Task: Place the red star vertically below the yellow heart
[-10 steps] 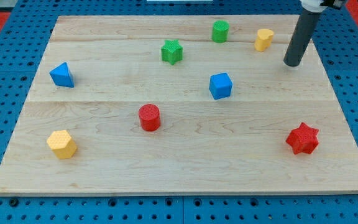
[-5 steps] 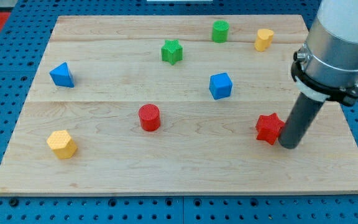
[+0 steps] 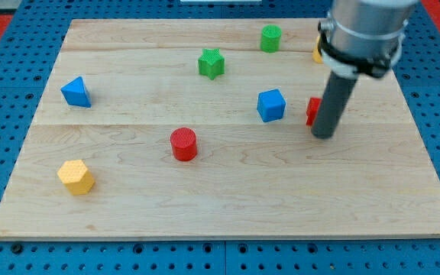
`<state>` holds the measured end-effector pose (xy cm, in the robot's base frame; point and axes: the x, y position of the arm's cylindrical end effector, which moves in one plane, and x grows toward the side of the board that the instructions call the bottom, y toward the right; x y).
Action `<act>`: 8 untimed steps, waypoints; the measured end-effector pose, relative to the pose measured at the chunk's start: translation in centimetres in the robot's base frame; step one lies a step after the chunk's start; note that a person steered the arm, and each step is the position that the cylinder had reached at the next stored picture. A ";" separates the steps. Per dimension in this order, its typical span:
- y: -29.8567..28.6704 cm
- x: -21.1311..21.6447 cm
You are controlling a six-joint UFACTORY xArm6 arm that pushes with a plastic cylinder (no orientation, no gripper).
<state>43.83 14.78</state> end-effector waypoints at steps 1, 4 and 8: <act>2.7 -2.6; -0.3 -1.4; 1.1 -3.5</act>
<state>40.28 15.88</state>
